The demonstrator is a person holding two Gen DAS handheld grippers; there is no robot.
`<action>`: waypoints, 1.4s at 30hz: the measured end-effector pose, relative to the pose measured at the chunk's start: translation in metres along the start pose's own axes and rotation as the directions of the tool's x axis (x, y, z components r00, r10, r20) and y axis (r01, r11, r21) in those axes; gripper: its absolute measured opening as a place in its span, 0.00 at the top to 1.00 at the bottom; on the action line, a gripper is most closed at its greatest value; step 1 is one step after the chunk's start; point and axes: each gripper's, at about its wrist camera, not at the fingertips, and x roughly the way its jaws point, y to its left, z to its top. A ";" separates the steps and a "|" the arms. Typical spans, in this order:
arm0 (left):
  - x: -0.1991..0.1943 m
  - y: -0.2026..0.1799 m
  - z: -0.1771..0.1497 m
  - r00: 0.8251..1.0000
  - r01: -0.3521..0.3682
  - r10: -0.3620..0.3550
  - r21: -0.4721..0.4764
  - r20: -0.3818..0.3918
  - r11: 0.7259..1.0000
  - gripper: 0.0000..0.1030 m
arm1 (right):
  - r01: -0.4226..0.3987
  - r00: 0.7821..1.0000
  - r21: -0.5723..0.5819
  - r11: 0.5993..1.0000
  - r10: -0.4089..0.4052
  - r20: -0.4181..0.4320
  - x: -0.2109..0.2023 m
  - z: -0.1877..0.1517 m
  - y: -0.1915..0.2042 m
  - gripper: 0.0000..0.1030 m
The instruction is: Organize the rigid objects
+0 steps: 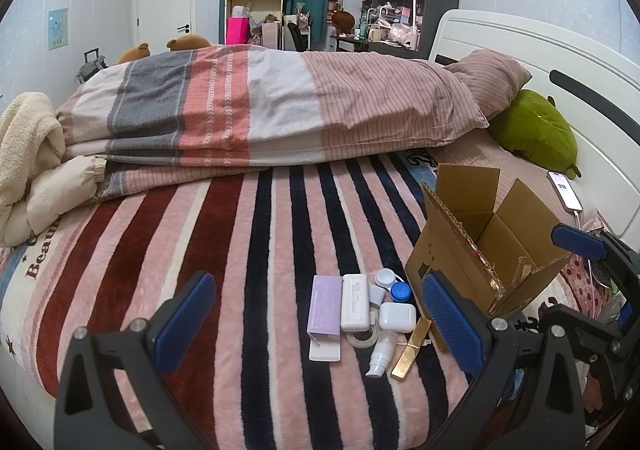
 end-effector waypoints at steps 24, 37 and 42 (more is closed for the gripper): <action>0.046 0.117 -0.041 0.998 -0.041 0.037 -0.074 -0.052 0.996 0.01 | -0.093 0.979 -0.069 0.993 0.079 -0.186 0.124 -0.036 0.079 0.60; 0.054 0.148 -0.061 0.998 -0.043 0.040 -0.083 -0.039 0.996 0.00 | 0.147 0.914 0.063 0.987 -0.111 -0.389 0.226 -0.056 0.040 0.62; 0.050 0.151 -0.059 0.998 -0.053 0.050 -0.098 -0.041 0.994 0.00 | 0.238 0.878 0.071 0.969 -0.184 -0.443 0.239 -0.053 0.033 0.57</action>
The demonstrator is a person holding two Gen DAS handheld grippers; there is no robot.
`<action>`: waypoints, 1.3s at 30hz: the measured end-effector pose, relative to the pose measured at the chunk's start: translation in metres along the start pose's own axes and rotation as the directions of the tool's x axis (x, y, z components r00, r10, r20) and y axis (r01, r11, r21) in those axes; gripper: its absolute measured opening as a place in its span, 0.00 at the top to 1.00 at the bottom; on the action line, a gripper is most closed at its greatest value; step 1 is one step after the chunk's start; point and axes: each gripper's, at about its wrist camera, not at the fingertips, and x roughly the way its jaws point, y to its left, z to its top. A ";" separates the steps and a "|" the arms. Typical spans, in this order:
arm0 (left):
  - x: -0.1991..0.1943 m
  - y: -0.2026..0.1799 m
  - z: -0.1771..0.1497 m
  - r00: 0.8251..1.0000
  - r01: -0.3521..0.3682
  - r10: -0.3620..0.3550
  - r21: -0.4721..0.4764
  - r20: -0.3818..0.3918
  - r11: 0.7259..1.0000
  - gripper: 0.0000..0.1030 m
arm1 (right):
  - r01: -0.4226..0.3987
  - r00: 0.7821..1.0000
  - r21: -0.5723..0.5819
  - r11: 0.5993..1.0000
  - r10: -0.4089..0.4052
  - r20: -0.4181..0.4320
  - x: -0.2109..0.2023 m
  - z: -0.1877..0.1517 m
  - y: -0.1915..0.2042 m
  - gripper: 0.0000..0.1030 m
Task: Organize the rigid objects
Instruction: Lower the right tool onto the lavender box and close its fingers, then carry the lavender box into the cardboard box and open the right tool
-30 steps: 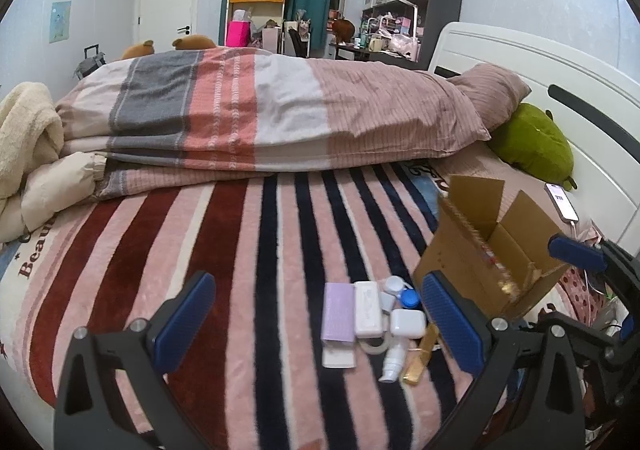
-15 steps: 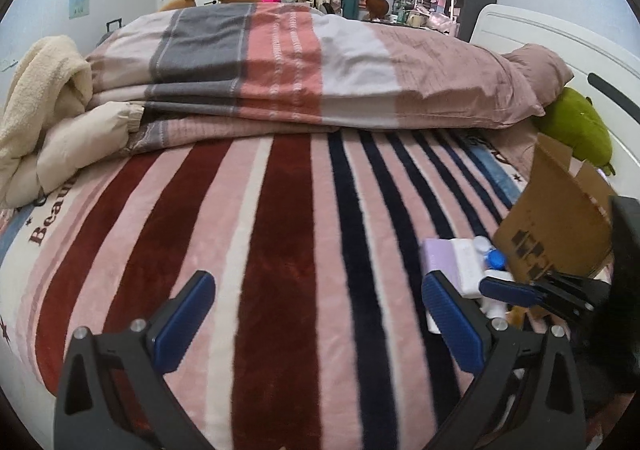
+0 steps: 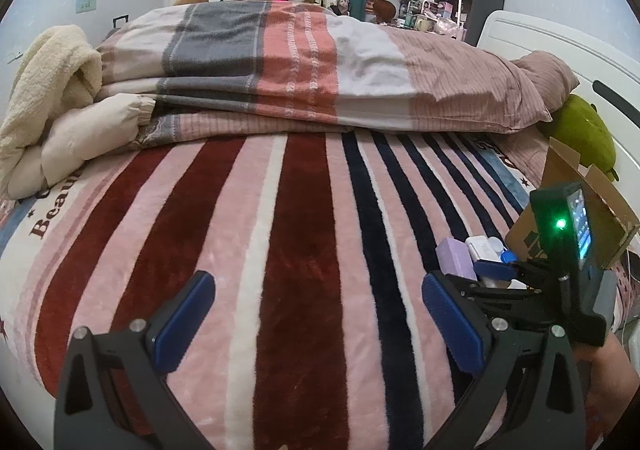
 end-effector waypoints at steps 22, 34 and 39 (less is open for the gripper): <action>0.010 0.012 0.003 0.967 0.227 -0.230 -0.042 -0.107 0.973 0.01 | -0.164 0.986 -0.044 0.985 0.164 -0.003 0.013 -0.008 0.025 0.68; -0.003 -0.071 0.089 0.833 0.552 -0.549 0.027 -0.068 0.834 0.34 | -0.325 0.924 -0.300 0.897 0.369 0.103 -0.129 0.033 0.016 0.68; 0.002 -0.125 0.115 0.790 0.613 -0.608 0.068 -0.084 0.787 0.47 | -0.287 0.930 -0.291 0.913 0.338 0.142 -0.161 0.040 -0.024 0.68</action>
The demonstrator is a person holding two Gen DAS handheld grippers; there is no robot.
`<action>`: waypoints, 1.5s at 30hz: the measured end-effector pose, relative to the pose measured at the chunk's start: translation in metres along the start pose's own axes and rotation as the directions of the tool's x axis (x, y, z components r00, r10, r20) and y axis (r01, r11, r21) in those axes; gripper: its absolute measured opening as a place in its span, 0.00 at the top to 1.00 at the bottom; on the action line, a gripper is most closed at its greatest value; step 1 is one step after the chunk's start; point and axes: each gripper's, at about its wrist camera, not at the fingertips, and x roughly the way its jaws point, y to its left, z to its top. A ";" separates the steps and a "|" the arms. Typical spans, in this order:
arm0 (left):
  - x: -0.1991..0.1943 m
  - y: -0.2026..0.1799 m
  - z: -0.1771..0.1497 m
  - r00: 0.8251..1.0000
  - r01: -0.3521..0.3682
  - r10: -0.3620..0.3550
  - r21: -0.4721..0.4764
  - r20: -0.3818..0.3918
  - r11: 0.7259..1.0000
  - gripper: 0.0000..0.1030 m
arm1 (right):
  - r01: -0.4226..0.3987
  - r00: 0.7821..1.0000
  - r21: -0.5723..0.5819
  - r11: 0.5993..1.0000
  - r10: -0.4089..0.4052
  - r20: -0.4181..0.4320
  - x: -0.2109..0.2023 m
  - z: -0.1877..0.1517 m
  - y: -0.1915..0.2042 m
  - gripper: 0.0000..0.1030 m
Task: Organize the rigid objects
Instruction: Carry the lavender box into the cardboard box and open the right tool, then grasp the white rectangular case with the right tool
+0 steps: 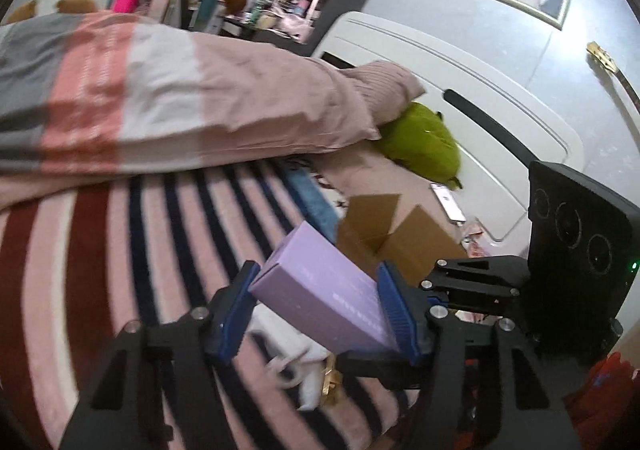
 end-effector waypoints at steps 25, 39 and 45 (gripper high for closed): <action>0.165 -0.098 0.042 0.957 -0.037 0.071 0.126 -0.280 0.991 0.26 | 0.183 0.976 0.163 0.970 -0.159 -0.150 -0.059 -0.067 -0.174 0.35; -0.017 -0.007 0.000 0.939 -0.342 0.343 0.059 -0.020 0.938 0.17 | 0.057 0.996 0.026 0.998 -0.058 0.068 -0.053 -0.024 -0.045 0.13; -0.049 0.045 -0.042 0.902 -0.432 0.432 -0.017 -0.015 0.902 0.17 | -0.022 1.000 -0.077 0.997 0.023 0.008 0.005 -0.023 0.023 0.20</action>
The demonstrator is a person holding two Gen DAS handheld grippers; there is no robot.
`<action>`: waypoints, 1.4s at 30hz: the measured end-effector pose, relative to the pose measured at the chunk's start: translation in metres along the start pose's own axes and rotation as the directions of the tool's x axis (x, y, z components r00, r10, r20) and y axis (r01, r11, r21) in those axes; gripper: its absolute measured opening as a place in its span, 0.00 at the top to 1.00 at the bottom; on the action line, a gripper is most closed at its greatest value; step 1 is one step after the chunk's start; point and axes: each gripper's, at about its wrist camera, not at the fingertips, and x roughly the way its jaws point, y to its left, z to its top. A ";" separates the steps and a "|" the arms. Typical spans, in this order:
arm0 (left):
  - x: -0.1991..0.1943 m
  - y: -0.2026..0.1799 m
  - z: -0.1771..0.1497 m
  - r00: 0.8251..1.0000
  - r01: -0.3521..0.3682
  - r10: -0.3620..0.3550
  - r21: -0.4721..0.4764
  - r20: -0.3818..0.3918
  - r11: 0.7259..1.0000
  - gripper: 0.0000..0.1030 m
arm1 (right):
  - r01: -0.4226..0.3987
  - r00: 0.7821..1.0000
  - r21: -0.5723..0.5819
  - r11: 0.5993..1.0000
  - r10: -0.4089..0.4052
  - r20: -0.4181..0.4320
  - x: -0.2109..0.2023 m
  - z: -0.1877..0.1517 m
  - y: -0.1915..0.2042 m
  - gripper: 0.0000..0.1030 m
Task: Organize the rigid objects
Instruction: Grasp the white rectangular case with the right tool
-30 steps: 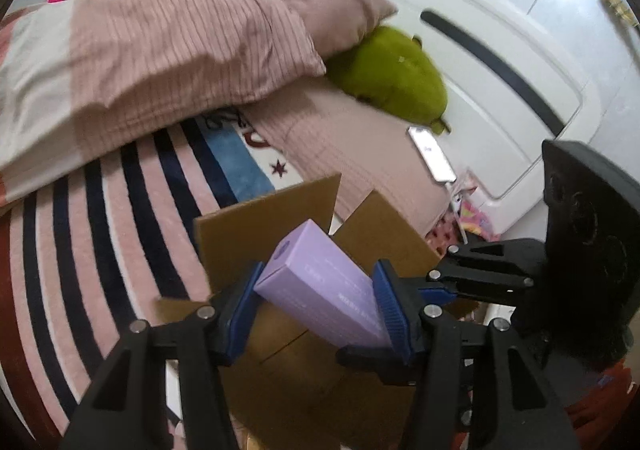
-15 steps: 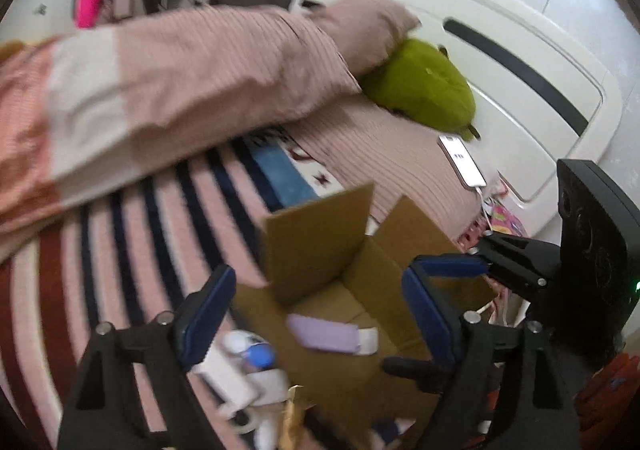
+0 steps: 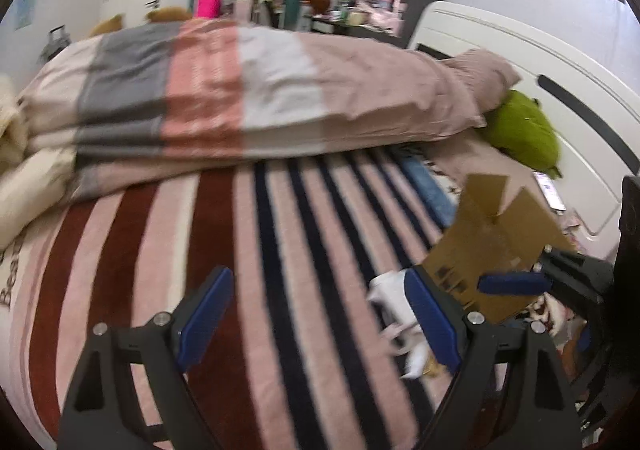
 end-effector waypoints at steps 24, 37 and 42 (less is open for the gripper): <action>0.034 0.023 -0.050 0.998 0.052 -0.053 -0.038 -0.036 0.998 0.17 | 0.401 0.885 0.207 0.892 -0.319 -0.339 0.136 -0.082 -0.099 0.70; 0.033 0.007 -0.029 0.973 0.230 -0.231 -0.079 -0.010 0.970 0.17 | 0.068 0.993 0.080 0.994 -0.059 -0.106 0.084 -0.025 -0.008 0.70; 0.021 -0.023 0.000 0.955 0.296 -0.295 -0.025 0.038 0.955 0.39 | 0.004 0.999 0.046 0.999 -0.002 -0.033 0.041 -0.003 0.006 0.70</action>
